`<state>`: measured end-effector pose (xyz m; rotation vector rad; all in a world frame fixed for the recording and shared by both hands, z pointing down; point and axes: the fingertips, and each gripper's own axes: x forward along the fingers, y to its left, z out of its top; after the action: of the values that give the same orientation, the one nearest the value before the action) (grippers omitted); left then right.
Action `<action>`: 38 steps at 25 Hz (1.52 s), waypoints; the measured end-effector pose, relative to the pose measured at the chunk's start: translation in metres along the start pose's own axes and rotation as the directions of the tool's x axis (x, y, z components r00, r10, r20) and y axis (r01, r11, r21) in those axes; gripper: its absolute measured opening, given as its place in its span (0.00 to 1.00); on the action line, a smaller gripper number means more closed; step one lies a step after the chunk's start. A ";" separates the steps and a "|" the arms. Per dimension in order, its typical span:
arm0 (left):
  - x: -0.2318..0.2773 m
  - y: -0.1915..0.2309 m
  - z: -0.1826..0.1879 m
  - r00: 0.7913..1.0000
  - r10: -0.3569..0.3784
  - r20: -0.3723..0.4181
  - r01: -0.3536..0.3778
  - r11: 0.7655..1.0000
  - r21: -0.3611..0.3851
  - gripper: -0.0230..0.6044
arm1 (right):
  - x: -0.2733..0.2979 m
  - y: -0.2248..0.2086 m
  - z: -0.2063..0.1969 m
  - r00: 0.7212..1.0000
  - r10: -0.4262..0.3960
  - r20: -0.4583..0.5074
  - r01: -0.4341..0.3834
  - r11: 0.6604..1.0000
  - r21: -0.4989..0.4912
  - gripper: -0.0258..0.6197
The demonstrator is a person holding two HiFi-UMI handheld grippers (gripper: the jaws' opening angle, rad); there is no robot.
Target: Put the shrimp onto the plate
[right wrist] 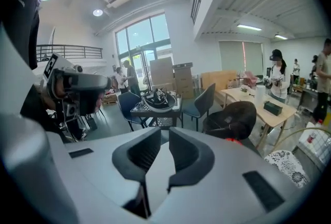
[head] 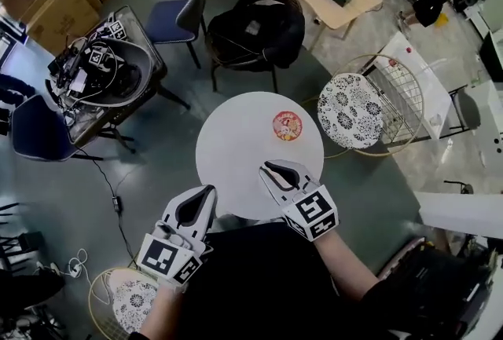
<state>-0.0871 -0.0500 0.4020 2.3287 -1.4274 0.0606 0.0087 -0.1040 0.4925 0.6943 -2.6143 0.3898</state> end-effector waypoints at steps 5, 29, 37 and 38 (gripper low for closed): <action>0.018 -0.011 0.002 0.996 -0.086 0.002 0.086 0.996 -0.001 0.05 | -0.028 0.002 0.029 0.994 -0.043 0.098 0.042 0.999 0.017 0.13; 0.074 -0.060 0.018 0.929 -0.369 -0.003 0.369 0.929 0.035 0.05 | -0.119 -0.014 0.079 0.884 -0.269 0.383 0.247 0.963 0.106 0.13; 0.078 -0.060 0.016 0.927 -0.376 -0.010 0.376 0.926 0.017 0.05 | -0.128 -0.021 0.073 0.866 -0.318 0.385 0.305 0.947 0.097 0.13; 0.078 -0.060 0.016 0.927 -0.375 -0.010 0.375 0.927 0.015 0.05 | -0.128 -0.022 0.072 0.867 -0.320 0.383 0.309 0.947 0.091 0.13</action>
<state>-0.0012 -0.0982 0.3872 2.5696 -0.9563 -0.0289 0.0994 -0.0960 0.3752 1.3070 -2.7886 0.1993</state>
